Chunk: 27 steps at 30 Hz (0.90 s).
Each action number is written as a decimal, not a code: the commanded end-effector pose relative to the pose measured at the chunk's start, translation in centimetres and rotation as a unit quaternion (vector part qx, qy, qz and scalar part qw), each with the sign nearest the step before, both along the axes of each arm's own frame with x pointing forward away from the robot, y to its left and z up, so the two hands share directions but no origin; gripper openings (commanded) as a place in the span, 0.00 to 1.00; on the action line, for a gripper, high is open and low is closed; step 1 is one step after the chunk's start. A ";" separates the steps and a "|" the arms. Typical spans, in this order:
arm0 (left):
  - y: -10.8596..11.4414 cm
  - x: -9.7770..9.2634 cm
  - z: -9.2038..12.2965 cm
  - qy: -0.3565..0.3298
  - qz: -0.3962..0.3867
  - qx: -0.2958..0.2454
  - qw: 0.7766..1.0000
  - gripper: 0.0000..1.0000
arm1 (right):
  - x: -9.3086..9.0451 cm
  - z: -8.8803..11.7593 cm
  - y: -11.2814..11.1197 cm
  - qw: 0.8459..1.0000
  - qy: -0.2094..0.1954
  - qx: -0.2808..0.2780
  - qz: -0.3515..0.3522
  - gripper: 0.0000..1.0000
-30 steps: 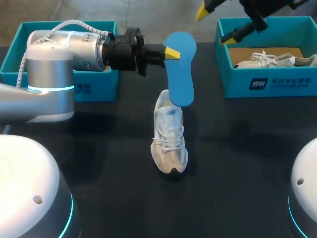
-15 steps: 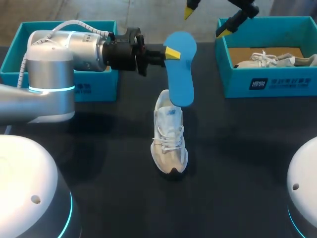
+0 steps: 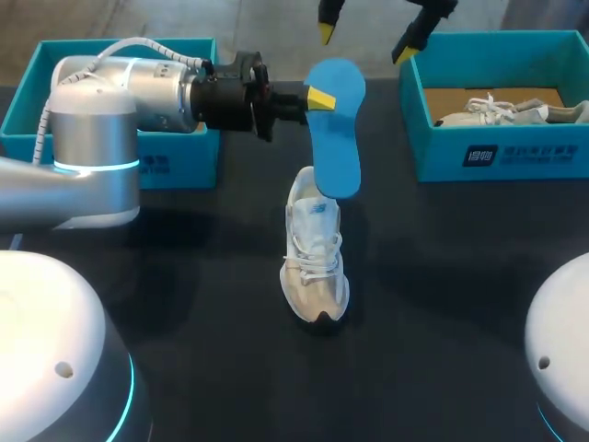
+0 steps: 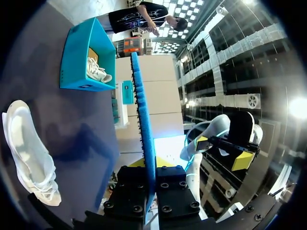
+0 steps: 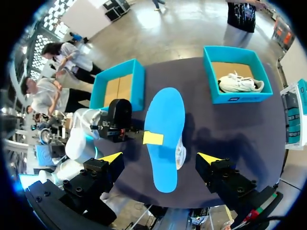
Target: Take the shoe out of the shoebox, open the shoe tongue, remove and reinsert the insole, then place the shoe into the shoebox
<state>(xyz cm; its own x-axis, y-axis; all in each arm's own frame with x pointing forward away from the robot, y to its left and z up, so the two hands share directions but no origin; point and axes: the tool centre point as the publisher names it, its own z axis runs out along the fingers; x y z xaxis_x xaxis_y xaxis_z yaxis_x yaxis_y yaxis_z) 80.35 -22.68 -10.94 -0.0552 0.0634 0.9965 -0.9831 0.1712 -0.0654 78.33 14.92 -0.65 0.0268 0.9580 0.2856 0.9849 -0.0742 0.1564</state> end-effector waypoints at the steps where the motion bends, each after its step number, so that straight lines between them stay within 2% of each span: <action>1: 0.0 0.0 0.0 0.000 0.000 0.001 1.000 0.00 | 0.2 0.2 0.7 0.997 0.009 -0.073 -0.008 1.00; 15: 0.0 0.0 0.0 0.000 0.000 0.001 1.000 0.00 | -0.1 0.1 1.9 0.993 0.026 -0.115 0.001 1.00; 27: 0.0 0.0 0.0 0.000 0.000 0.001 1.000 0.00 | -0.3 0.0 2.5 0.993 0.024 -0.119 0.006 1.00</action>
<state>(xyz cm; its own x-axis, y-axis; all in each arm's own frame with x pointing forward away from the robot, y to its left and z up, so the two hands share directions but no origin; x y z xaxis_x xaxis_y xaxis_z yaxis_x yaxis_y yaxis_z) 80.36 -22.68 -10.92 -0.0548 0.0628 0.9965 -0.9831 0.1714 -0.0649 77.99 17.20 -0.71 0.0233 0.9982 0.0556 0.9920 -0.0300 0.1227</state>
